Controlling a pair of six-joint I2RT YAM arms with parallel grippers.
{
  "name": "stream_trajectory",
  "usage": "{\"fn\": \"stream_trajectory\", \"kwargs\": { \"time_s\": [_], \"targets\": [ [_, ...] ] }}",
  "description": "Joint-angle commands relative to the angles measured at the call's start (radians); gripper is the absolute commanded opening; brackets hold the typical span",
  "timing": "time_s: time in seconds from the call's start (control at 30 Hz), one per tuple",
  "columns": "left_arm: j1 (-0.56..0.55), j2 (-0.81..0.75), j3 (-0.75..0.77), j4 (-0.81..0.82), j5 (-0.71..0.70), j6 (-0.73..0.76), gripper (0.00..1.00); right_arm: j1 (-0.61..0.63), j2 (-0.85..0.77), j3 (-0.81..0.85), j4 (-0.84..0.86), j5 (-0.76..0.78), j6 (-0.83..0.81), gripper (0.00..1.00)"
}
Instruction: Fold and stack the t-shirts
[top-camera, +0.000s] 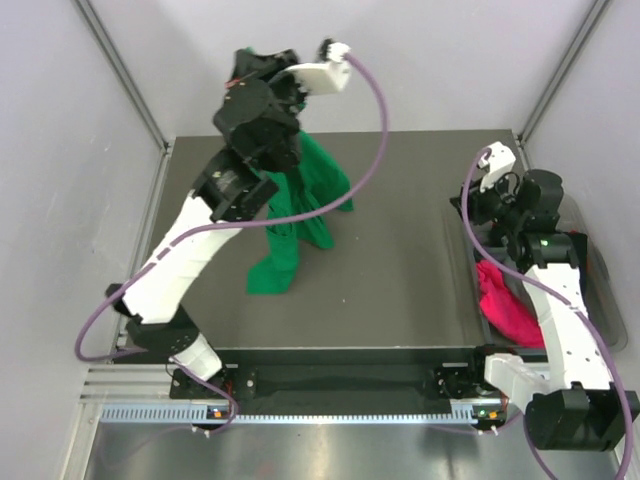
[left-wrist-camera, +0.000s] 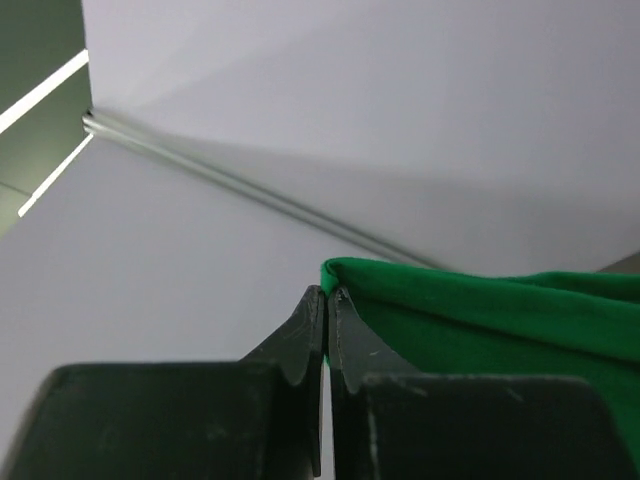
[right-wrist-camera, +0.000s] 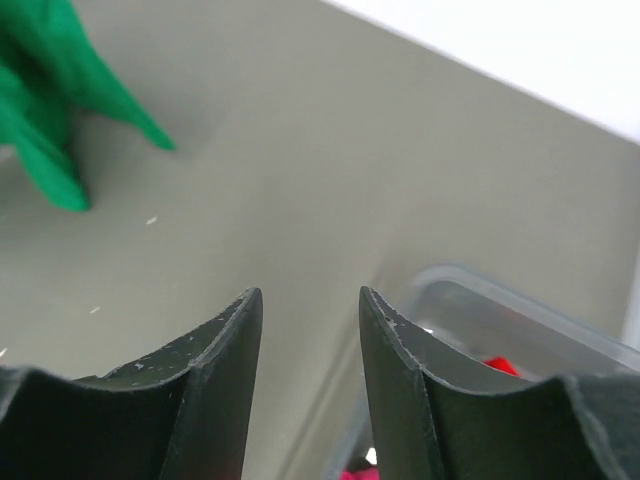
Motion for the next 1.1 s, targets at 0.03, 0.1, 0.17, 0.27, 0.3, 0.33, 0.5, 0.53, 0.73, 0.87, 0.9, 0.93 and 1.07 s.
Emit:
{"fn": "stream_trajectory", "kwargs": {
  "time_s": [0.03,0.1,0.17,0.27,0.3,0.33,0.5,0.53,0.73,0.87,0.9,0.93,1.07],
  "targets": [
    [0.120,-0.179,-0.193,-0.275,-0.002,-0.222,0.00,0.017,0.064,0.006,-0.008,-0.152,-0.013,0.45],
    [0.147,-0.263,-0.389,-0.390,0.028,-0.329,0.00,0.090,0.115,0.014,-0.011,-0.157,-0.056,0.45],
    [0.171,-0.326,-0.511,-0.456,0.057,-0.396,0.00,0.171,0.167,0.024,-0.016,-0.122,-0.111,0.44],
    [0.221,-0.404,-0.758,-0.481,0.113,-0.474,0.00,0.254,0.264,0.062,-0.016,-0.095,-0.166,0.44],
    [0.256,-0.418,-0.859,-0.489,0.128,-0.503,0.00,0.267,0.291,0.076,-0.013,-0.098,-0.173,0.44],
    [0.273,-0.426,-0.893,-0.507,0.163,-0.525,0.00,0.279,0.351,0.090,-0.013,-0.104,-0.180,0.43],
    [0.364,-0.458,-1.068,-0.525,0.295,-0.620,0.00,0.380,0.526,0.179,-0.007,-0.120,-0.275,0.41],
    [0.368,-0.463,-1.094,-0.516,0.309,-0.631,0.00,0.399,0.576,0.188,-0.002,-0.111,-0.297,0.40],
    [0.411,-0.452,-1.246,-0.415,0.375,-0.714,0.00,0.520,0.734,0.242,0.084,-0.054,-0.459,0.37],
    [0.445,-0.436,-1.292,-0.358,0.406,-0.753,0.00,0.554,0.830,0.299,0.084,-0.045,-0.527,0.37],
    [0.453,-0.429,-1.298,-0.352,0.412,-0.776,0.00,0.555,0.845,0.308,0.082,-0.045,-0.532,0.38],
    [0.454,-0.425,-1.298,-0.354,0.418,-0.787,0.00,0.558,0.876,0.317,0.087,-0.045,-0.532,0.38],
    [0.456,-0.414,-1.304,-0.338,0.432,-0.823,0.00,0.558,0.931,0.365,0.099,-0.058,-0.529,0.38]
  ]
}}
